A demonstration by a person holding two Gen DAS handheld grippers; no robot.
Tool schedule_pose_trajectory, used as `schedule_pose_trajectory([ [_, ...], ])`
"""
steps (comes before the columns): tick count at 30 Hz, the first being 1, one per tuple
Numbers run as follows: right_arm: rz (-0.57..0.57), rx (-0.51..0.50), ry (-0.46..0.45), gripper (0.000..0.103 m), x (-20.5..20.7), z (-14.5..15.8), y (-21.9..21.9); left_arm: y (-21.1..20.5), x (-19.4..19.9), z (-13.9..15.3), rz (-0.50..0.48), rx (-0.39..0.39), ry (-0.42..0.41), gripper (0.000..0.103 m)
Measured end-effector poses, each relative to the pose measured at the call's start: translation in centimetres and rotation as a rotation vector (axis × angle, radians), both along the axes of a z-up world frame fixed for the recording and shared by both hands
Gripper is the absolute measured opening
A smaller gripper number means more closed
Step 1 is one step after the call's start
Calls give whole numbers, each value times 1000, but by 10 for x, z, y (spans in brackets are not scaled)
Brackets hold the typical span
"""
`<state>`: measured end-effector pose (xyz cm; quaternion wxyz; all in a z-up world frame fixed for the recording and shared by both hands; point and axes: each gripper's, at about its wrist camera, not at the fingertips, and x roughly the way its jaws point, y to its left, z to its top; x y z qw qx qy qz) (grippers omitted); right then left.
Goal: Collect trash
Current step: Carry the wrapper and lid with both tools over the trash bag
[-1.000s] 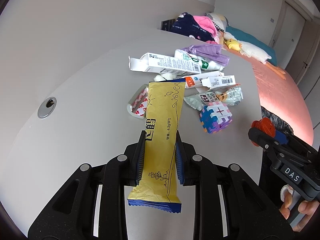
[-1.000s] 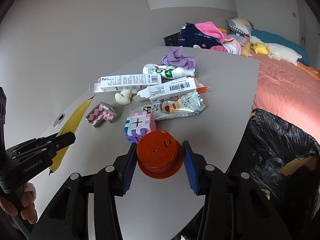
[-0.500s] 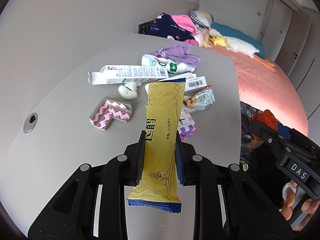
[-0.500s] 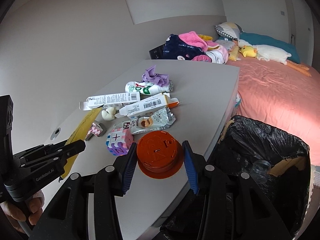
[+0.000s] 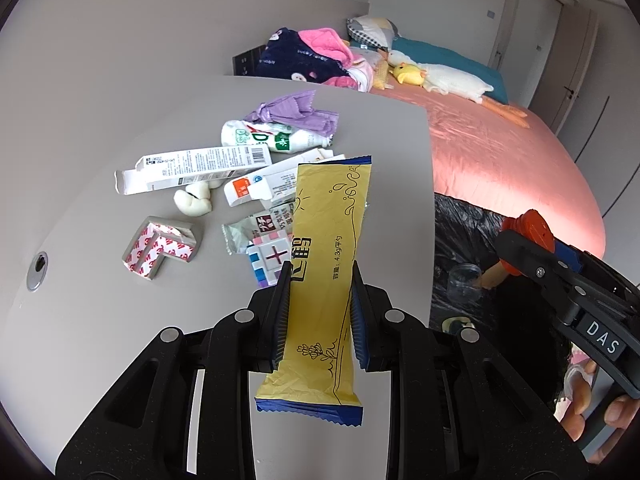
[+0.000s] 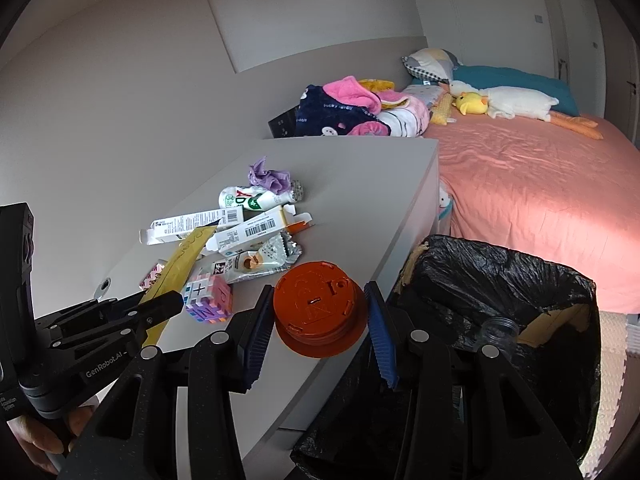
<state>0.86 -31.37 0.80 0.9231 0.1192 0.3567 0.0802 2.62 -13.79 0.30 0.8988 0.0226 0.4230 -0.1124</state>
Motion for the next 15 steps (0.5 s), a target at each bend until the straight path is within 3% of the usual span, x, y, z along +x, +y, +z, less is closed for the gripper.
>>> schedule_pose_trajectory([
  [15, -101, 16, -1, 47, -14, 1, -53, -59, 4, -5, -104, 10, 16, 26],
])
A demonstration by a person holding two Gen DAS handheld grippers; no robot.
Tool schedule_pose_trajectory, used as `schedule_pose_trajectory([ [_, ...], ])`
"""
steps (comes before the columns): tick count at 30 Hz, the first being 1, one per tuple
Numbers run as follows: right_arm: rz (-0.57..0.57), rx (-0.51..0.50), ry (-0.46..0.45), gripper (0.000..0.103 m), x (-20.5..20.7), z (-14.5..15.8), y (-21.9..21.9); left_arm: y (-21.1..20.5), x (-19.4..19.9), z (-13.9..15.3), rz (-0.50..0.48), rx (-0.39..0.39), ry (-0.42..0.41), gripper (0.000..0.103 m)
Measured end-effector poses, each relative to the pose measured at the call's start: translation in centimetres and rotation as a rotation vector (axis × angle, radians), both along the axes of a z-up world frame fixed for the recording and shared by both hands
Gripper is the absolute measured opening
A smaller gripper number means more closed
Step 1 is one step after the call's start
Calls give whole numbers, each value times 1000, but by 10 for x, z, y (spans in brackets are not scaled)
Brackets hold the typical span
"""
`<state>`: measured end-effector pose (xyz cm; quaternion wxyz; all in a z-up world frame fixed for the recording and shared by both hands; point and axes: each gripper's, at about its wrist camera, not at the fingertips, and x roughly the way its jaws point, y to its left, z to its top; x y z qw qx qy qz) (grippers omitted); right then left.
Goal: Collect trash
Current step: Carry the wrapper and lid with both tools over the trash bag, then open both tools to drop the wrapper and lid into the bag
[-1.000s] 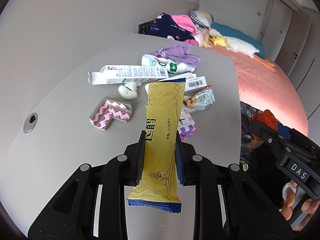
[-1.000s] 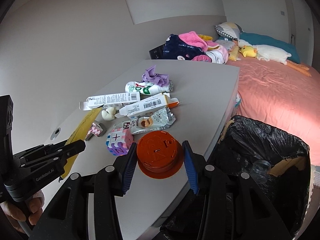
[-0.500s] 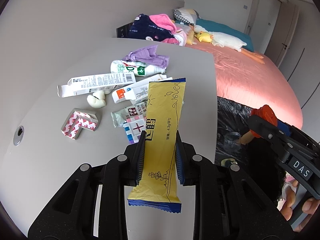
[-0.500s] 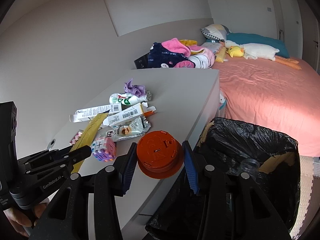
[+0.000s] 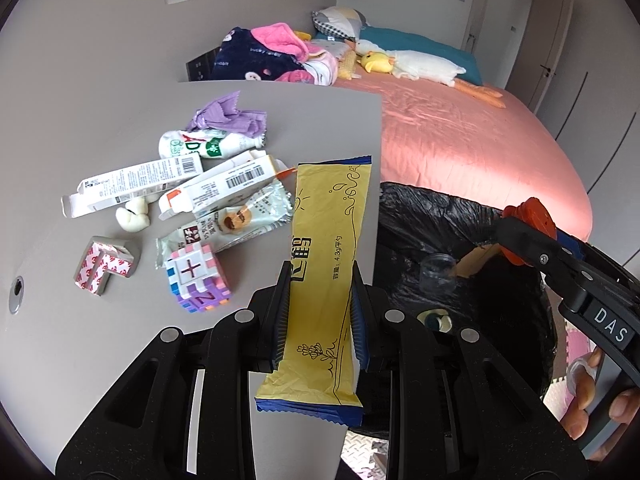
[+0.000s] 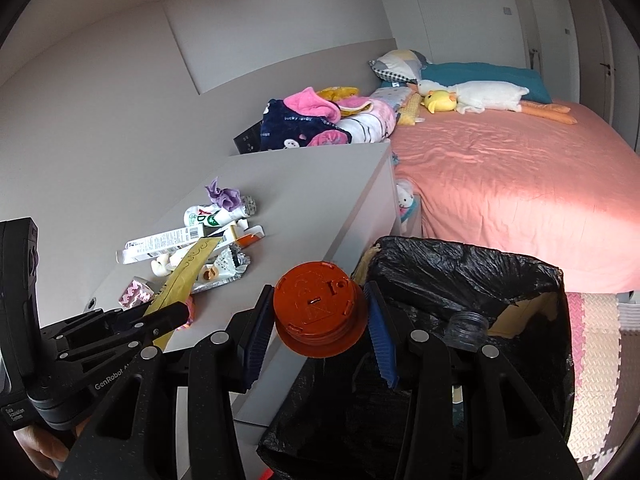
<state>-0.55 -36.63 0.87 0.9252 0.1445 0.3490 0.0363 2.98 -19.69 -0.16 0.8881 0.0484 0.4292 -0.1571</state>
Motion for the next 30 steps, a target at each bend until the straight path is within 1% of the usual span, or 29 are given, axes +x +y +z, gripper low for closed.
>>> schedule_pose_trajectory([
  [9, -85, 7, -2, 47, -13, 0, -35, -37, 1, -5, -78, 8, 19, 26],
  [13, -128, 12, 4, 47, -17, -1, -52, -53, -1, -11, -125, 5, 39, 26],
  [15, -145, 18, 6, 47, -18, -2, -60, -59, -2, -14, -151, -9, 60, 26],
  [17, -158, 13, 17, 47, -18, -3, -65, -65, -3, -16, -191, -39, 86, 26],
  [18, -173, 1, 25, 54, -18, -3, -67, -68, -3, -17, -222, -58, 108, 36],
  [19, -205, -10, 22, 65, -19, -2, -70, -69, -3, -18, -242, -86, 128, 74],
  [20, -236, -14, 5, 89, -22, 0, -73, -69, -4, -17, -244, -108, 132, 94],
  [21, -254, -12, -9, 93, -25, 1, -76, -69, -5, -17, -252, -126, 130, 97],
  [22, -266, -10, -9, 93, -26, 1, -79, -69, -5, -17, -263, -135, 134, 97],
  [24, -283, -7, -10, 93, -27, 1, -83, -66, -4, -16, -250, -136, 125, 97],
  [30, -276, -1, -14, 93, -25, -1, -80, -50, -2, -15, -219, -148, 120, 97],
])
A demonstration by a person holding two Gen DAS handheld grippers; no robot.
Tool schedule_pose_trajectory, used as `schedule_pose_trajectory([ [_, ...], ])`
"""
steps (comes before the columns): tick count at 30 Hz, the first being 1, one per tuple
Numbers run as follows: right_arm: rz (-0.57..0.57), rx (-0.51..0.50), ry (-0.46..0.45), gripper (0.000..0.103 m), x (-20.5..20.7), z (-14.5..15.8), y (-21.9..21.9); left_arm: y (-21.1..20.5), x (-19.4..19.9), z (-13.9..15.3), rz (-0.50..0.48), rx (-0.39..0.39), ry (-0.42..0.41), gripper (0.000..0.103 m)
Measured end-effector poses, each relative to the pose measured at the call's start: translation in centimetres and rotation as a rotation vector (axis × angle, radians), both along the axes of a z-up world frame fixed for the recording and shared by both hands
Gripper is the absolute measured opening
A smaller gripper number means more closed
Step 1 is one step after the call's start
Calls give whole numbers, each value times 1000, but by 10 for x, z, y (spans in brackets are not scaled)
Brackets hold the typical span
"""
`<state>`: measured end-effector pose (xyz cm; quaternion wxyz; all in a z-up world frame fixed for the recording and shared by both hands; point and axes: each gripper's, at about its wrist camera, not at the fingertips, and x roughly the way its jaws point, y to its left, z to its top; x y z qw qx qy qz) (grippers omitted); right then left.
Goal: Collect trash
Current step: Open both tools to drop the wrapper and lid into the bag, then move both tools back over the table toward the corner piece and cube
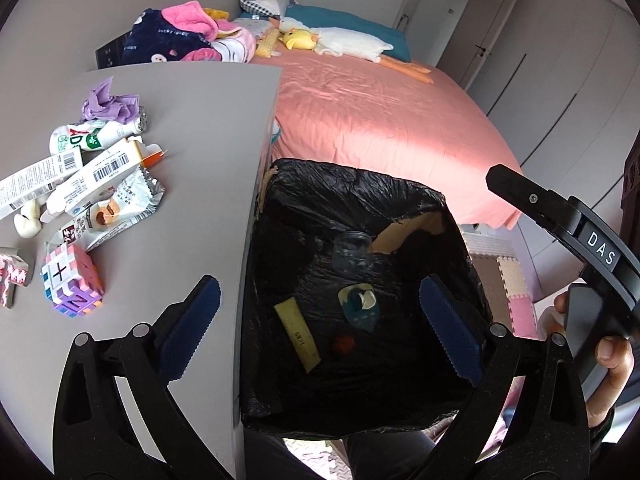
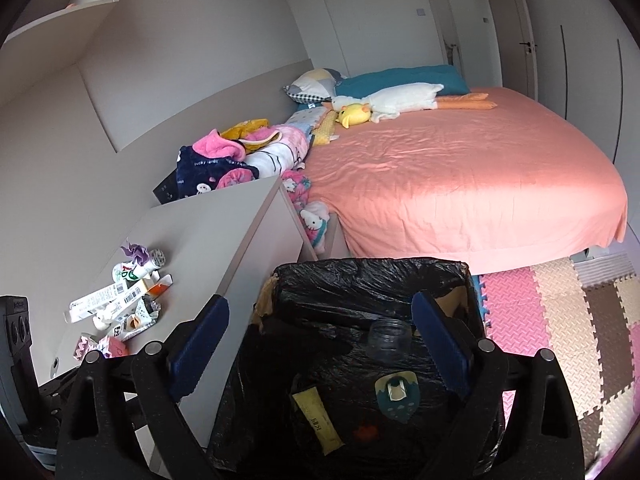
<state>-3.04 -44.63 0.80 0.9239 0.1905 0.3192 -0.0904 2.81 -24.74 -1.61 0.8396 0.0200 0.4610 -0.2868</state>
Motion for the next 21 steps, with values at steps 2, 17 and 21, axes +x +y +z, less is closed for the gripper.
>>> schedule_pose_trajectory([
  [2, 11, -6, 1, 93, 2, 0, 5, 6, -1, 0, 12, 1, -6, 97],
  [17, 81, -33, 27, 93, 22, -2, 48, 50, 9, -3, 80, 9, -15, 97],
  [21, 106, -42, 26, 93, 29, -3, 64, 67, 14, -3, 107, 22, -20, 97],
])
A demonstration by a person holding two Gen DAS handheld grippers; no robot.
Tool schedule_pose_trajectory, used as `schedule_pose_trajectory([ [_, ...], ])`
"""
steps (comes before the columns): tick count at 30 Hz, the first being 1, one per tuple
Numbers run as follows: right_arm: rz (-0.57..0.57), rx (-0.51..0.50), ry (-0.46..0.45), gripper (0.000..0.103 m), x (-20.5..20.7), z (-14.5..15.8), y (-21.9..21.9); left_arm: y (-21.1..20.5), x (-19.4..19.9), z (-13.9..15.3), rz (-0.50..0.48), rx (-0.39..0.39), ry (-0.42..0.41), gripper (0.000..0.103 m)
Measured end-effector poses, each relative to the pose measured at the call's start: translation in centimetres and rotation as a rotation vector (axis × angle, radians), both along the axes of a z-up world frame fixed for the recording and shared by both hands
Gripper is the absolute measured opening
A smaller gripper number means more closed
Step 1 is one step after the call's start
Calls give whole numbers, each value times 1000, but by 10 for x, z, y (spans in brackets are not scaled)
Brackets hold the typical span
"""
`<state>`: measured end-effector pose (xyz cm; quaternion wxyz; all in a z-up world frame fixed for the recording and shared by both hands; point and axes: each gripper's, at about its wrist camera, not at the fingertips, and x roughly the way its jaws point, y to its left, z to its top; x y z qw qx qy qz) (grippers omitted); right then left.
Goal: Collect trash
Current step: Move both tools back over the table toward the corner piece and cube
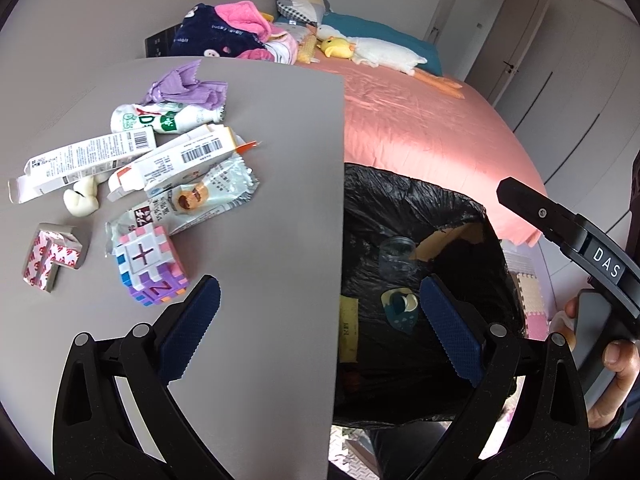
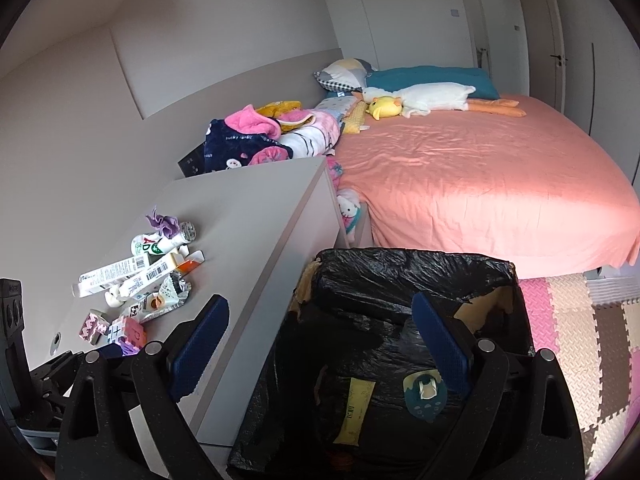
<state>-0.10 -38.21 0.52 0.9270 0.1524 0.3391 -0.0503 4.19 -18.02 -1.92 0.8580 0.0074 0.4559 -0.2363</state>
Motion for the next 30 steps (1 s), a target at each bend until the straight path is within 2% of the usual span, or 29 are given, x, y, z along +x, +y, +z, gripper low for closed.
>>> schedule_pose_trajectory([
  [13, 112, -19, 30, 93, 25, -9, 55, 63, 12, -1, 106, 53, -13, 97],
  [30, 275, -48, 67, 93, 45, -27, 133, 150, 29, -9, 247, 74, 3, 97],
])
